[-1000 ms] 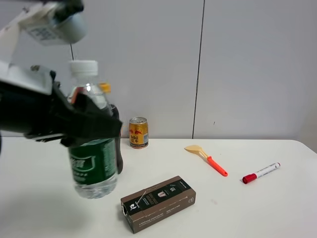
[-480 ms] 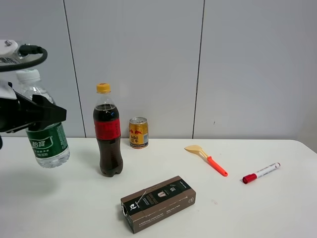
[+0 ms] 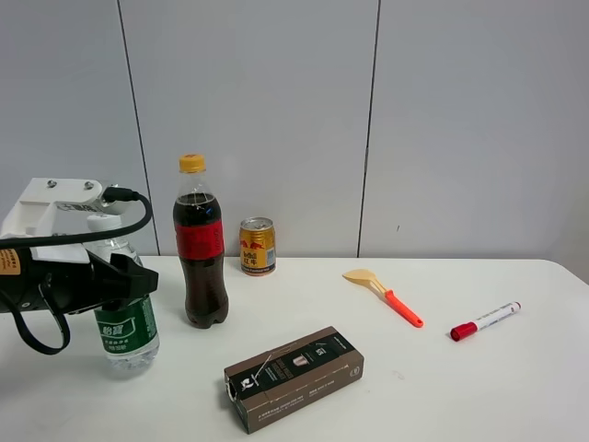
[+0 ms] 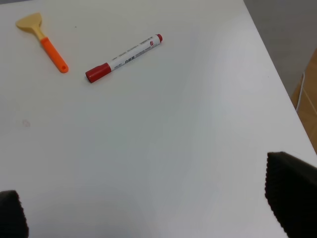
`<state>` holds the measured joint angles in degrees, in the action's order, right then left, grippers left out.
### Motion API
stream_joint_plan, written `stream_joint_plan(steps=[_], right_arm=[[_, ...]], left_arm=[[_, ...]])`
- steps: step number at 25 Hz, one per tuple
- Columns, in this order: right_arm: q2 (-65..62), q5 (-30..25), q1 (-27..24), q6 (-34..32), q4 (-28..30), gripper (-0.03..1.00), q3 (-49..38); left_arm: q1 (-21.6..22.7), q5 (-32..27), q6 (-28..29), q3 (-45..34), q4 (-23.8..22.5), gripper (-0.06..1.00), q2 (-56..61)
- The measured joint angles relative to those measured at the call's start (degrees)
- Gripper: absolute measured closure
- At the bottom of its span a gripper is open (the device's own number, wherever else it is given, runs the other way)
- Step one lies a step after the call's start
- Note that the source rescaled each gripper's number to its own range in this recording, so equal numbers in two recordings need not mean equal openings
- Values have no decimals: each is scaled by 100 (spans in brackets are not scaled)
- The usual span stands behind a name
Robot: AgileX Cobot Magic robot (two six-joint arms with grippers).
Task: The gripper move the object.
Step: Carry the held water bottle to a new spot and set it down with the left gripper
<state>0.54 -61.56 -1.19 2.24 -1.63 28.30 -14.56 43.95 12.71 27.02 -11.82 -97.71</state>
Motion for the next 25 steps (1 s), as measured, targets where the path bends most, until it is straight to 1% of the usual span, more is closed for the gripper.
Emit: stream_joint_plan(steps=[3,7,16,25], right_arm=[[0,0,0,0,0,-3,0],[0,0,0,0,0,-3,0],[0,0,0,0,0,-3,0],[0,0,0,0,0,-3,0]], left_arm=[[4,246,0,0,60,87,-187],[19,364,0,3,108,87,-360],[19,965,-20,10,75,87,-766],[19,1485,-434,17,-74,87,-1088]])
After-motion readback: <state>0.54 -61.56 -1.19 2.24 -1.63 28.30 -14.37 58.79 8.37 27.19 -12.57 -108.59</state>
